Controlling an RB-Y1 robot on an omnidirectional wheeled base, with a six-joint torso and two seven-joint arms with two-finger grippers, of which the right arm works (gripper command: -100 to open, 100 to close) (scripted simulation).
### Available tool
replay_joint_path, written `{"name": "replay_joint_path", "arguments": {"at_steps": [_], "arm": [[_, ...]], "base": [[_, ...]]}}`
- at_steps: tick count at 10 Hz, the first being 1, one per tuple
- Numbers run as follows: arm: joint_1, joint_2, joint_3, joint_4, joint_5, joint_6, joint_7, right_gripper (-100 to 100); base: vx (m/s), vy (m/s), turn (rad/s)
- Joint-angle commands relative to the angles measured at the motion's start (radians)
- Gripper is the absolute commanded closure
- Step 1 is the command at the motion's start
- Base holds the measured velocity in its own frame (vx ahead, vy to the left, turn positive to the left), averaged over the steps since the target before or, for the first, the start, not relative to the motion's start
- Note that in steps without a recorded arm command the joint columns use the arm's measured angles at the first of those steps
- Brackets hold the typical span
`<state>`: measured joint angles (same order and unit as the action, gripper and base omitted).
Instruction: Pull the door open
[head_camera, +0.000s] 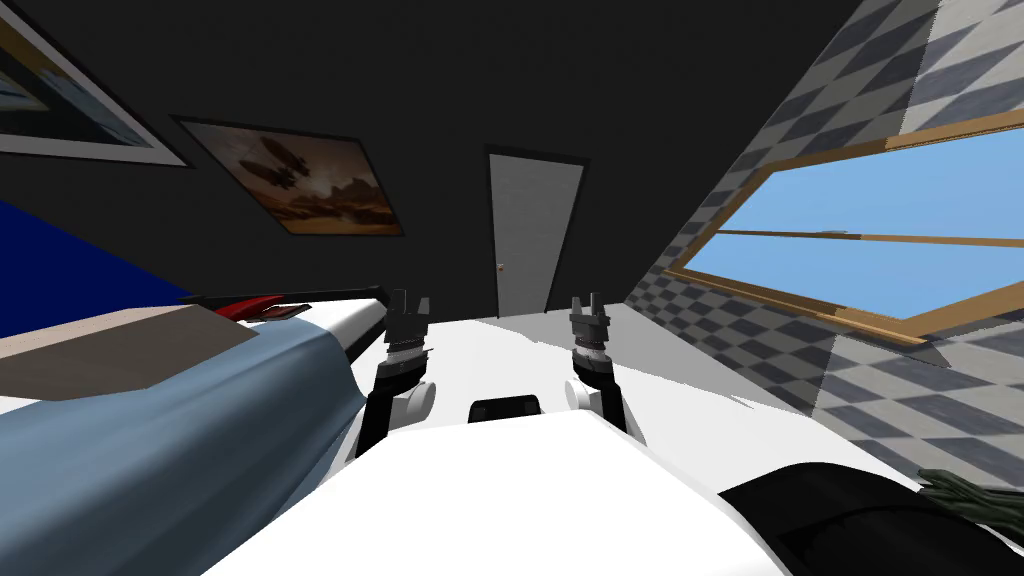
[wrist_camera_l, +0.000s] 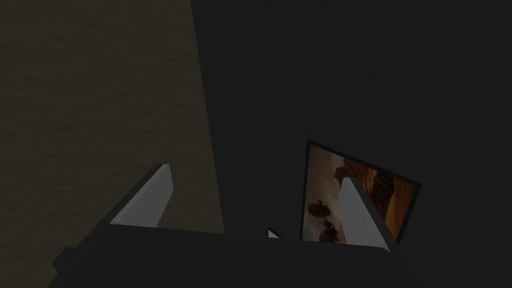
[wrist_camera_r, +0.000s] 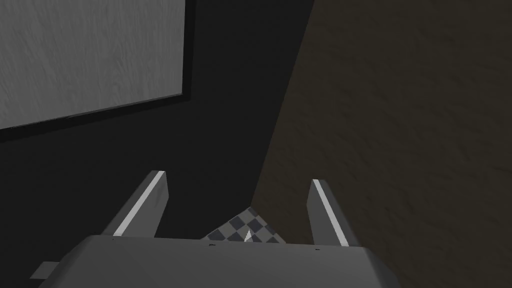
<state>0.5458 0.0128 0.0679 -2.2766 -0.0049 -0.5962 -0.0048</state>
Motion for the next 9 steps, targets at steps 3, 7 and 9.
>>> {"name": "replay_joint_path", "arguments": {"at_steps": [3, 7, 9], "arm": [[-0.027, -0.035, -0.001, 0.06, -0.071, 0.011, -0.059, -100], [-0.059, -0.066, -0.001, 0.129, -0.152, 0.024, -0.125, -100], [-0.075, -0.081, -0.002, 0.164, -0.193, 0.03, -0.159, -100]], "base": [[0.121, 0.03, 0.086], [0.165, 0.034, 0.086], [0.132, 0.036, 0.078]]}}
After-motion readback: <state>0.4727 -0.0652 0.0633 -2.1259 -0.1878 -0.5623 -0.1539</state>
